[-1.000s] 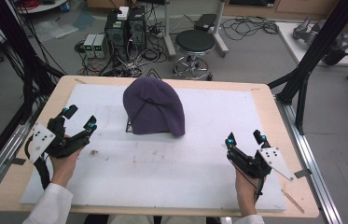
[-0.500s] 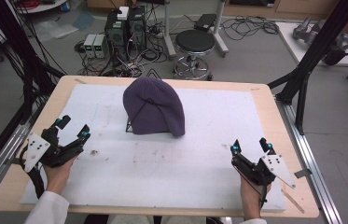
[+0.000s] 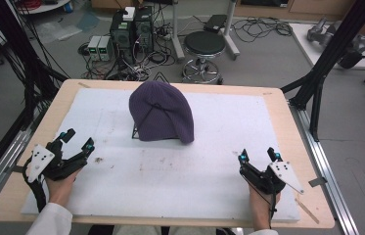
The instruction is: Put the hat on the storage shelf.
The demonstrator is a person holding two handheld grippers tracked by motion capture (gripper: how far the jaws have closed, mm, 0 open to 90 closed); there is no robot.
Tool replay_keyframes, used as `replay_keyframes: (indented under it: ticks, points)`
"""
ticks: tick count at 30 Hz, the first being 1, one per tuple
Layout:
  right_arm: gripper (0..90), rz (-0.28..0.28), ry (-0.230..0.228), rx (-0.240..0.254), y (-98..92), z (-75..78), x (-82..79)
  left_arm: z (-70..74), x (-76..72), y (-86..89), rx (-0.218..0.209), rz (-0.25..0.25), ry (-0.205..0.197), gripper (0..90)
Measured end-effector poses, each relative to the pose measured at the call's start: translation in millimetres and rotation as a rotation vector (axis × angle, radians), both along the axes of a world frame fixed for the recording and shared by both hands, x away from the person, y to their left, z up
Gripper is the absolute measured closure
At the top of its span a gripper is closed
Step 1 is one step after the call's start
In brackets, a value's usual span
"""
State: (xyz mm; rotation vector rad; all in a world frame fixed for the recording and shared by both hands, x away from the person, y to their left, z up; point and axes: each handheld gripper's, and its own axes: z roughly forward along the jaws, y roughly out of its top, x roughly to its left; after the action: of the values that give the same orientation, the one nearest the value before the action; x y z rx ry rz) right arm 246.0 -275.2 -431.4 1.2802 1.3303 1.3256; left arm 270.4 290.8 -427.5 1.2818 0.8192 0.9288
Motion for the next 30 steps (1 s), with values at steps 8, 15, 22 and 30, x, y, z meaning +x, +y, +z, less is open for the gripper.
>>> replay_keyframes:
  ticks: [8, 15, 22, 30]
  points:
    - [10.8, -0.011, 0.001, -0.001, -3.1, -1.0, -3.0, -1.3, -2.2, 2.2, 0.003, 0.010, 0.002, 27.5]
    - [10.8, -0.019, 0.003, 0.004, -6.6, -2.2, -4.0, -2.5, -1.1, 2.2, 0.003, 0.009, 0.008, 27.6]
    - [10.8, -0.013, 0.009, 0.006, -6.2, -2.6, -4.2, -3.1, -0.8, 2.0, 0.002, 0.009, 0.010, 27.8]
    - [10.8, -0.028, 0.001, 0.007, -8.6, -1.7, -5.8, -4.2, -1.2, -5.1, 0.046, -0.011, 0.015, 27.2]
